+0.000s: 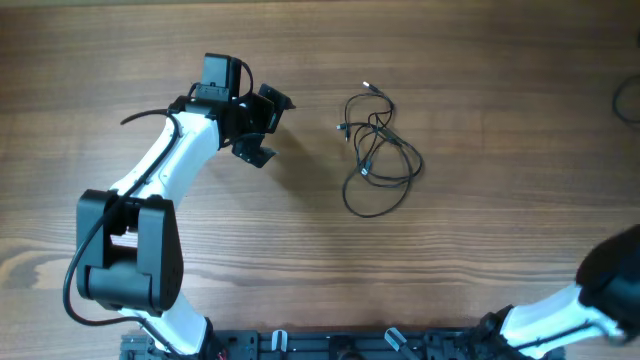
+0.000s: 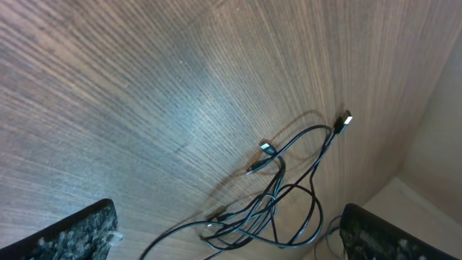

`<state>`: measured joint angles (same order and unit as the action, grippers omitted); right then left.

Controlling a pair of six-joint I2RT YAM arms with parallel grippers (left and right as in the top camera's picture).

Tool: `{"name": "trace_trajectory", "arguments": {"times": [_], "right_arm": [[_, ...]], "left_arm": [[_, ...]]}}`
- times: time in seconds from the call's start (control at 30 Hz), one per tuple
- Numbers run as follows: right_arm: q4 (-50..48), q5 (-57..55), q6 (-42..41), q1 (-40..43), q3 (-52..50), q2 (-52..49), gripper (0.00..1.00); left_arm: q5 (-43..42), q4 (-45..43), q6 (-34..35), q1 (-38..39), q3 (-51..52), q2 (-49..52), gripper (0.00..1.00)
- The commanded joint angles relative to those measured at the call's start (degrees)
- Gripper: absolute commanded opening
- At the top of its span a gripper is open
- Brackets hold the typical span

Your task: Untangle cables

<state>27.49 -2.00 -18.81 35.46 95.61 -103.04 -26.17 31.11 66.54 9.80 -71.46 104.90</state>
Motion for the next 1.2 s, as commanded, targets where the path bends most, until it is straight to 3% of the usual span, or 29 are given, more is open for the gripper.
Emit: {"name": "trace_trajectory", "arguments": {"times": [0.0, 0.1, 0.17, 0.27, 0.43, 0.6, 0.87, 1.03, 1.1, 1.17], "right_arm": [[13.0, 2.6, -13.1, -4.7, 0.1, 5.2, 1.00], [21.5, 22.0, -11.7, -10.6, -1.8, 4.9, 1.00], [22.9, 32.1, -4.9, -16.4, -6.3, 4.9, 0.98], [21.6, 32.3, -0.7, -26.4, -14.0, 4.9, 0.99], [10.5, 26.4, -0.9, -41.1, -24.7, 4.9, 1.00], [4.3, 26.0, -4.3, -43.1, -24.9, 4.9, 1.00], [6.6, 26.4, -6.3, -43.1, -24.9, 4.9, 1.00], [5.1, 28.8, 1.1, -43.1, -24.9, 4.9, 0.99], [6.1, 36.8, 13.9, -43.1, -24.9, 4.9, 0.90], [8.1, 37.4, 20.2, -43.1, -24.9, 4.9, 0.87]], "left_arm": [[0.6, 0.0, -0.3, 0.2, 0.2, -0.3, 1.00], [0.6, 0.0, -0.3, 0.2, 0.2, -0.3, 1.00], [0.6, 0.0, -0.3, 0.2, 0.2, -0.3, 1.00], [0.6, 0.0, -0.3, 0.2, 0.2, -0.3, 1.00], [0.6, 0.0, -0.3, 0.2, 0.2, -0.3, 1.00], [0.6, 0.0, -0.3, 0.2, 0.2, -0.3, 1.00], [0.6, 0.0, -0.3, 0.2, 0.2, -0.3, 1.00], [0.6, 0.0, -0.3, 0.2, 0.2, -0.3, 1.00], [0.6, 0.0, -0.3, 0.2, 0.2, -0.3, 1.00], [0.6, 0.0, -0.3, 0.2, 0.2, -0.3, 1.00]]}}
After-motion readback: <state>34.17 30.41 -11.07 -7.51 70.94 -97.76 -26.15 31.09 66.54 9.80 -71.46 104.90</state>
